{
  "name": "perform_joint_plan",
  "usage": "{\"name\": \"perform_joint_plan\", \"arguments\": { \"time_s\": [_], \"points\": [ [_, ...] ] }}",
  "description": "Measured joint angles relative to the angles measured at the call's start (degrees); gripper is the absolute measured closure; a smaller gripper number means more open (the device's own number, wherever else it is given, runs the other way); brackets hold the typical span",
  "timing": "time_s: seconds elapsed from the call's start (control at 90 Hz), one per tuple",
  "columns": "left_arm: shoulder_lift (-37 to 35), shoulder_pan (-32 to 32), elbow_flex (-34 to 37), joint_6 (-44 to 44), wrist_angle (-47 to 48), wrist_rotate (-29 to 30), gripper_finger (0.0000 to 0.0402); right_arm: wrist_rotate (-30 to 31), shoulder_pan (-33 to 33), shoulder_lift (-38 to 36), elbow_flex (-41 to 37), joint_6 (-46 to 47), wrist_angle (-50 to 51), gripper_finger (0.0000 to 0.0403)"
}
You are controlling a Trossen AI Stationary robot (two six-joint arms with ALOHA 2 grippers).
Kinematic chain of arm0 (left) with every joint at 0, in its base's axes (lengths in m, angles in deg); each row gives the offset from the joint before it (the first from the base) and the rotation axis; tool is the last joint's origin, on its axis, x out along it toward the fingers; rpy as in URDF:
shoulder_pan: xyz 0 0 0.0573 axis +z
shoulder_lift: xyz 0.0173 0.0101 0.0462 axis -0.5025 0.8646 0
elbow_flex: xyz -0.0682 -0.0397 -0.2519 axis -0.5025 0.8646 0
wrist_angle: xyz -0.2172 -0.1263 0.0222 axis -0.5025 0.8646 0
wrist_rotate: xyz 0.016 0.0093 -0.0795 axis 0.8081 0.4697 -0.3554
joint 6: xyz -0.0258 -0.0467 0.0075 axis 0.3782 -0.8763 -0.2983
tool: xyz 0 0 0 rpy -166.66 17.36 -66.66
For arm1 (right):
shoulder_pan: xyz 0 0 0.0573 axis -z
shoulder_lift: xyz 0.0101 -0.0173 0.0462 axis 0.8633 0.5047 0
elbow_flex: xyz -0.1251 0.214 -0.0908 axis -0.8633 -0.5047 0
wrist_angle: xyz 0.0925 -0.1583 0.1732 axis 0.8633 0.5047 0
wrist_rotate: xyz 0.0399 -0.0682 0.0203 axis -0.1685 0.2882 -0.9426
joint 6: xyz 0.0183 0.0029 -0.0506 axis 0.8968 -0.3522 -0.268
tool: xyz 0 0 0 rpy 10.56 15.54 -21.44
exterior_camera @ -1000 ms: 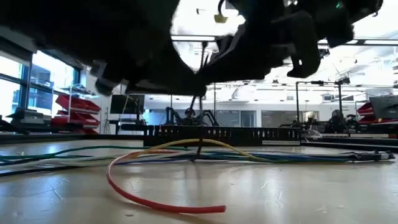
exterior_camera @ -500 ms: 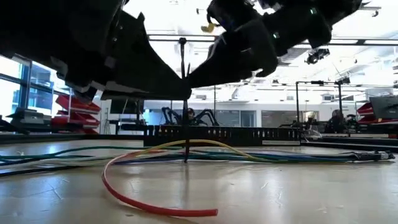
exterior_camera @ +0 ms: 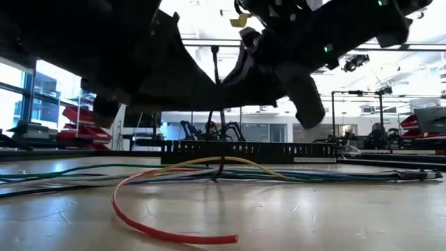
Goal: Ziptie cables
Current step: Wrap the colored loose cables with the black zip tie
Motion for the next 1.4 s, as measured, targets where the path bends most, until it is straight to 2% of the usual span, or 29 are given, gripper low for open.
{"name": "perform_joint_plan", "arguments": {
  "time_s": [0.156,0.256,0.8,0.867,1.011,1.4],
  "points": [
    [-0.3,1.0,0.0,-7.7,0.0,-2.9,0.0402,2.2,-1.0,0.1,0.0,-3.0,-2.7,0.0403],
    [-0.9,1.3,0.0,-7.8,0.0,-4.0,0.0402,4.6,-1.7,0.2,0.0,-4.7,-4.0,0.0403],
    [-2.4,0.9,0.0,-6.3,0.5,-3.7,0.0402,5.2,-3.2,0.2,0.0,-5.8,-4.4,0.0403],
    [-2.4,0.9,0.0,-6.3,0.5,-3.7,0.0402,3.0,-3.0,0.2,0.0,-2.0,-2.5,0.0403],
    [-2.4,0.2,0.0,-5.3,0.4,-3.9,0.0402,-7.9,0.5,0.2,0.0,7.9,1.7,0.0403],
    [-2.4,-0.8,0.0,-2.8,0.6,-5.2,0.0402,-20.3,6.6,-1.5,0.0,18.0,5.3,0.0403]
  ]
}}
